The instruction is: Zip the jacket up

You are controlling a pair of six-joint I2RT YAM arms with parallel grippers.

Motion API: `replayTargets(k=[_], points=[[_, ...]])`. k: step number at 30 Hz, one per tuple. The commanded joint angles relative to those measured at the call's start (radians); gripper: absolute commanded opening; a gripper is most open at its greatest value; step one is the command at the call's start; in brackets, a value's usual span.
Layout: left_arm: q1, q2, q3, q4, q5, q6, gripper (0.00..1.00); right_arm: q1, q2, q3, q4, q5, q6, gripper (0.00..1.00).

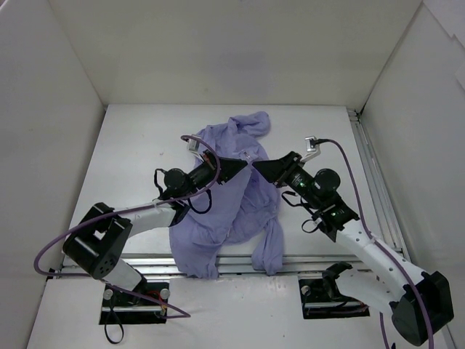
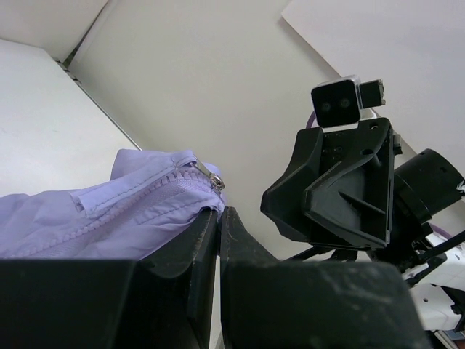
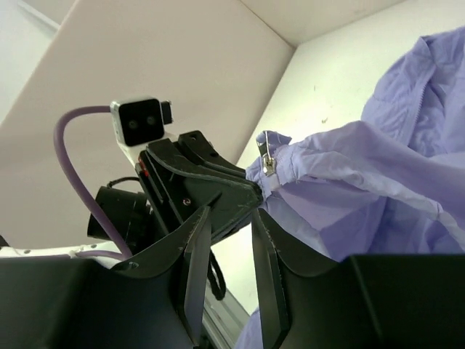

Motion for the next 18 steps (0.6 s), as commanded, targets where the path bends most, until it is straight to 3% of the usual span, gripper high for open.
replayTargets(k=[1,18], points=[[0.012,-0.036,0.064,0.413,-0.001,-0.014,0.00,-0.007,0.023,0.012,0.175,0.028,0.031,0.27],[0.021,-0.044,0.071,0.413,0.008,-0.018,0.00,-0.017,0.123,0.023,0.255,0.009,0.076,0.27]])
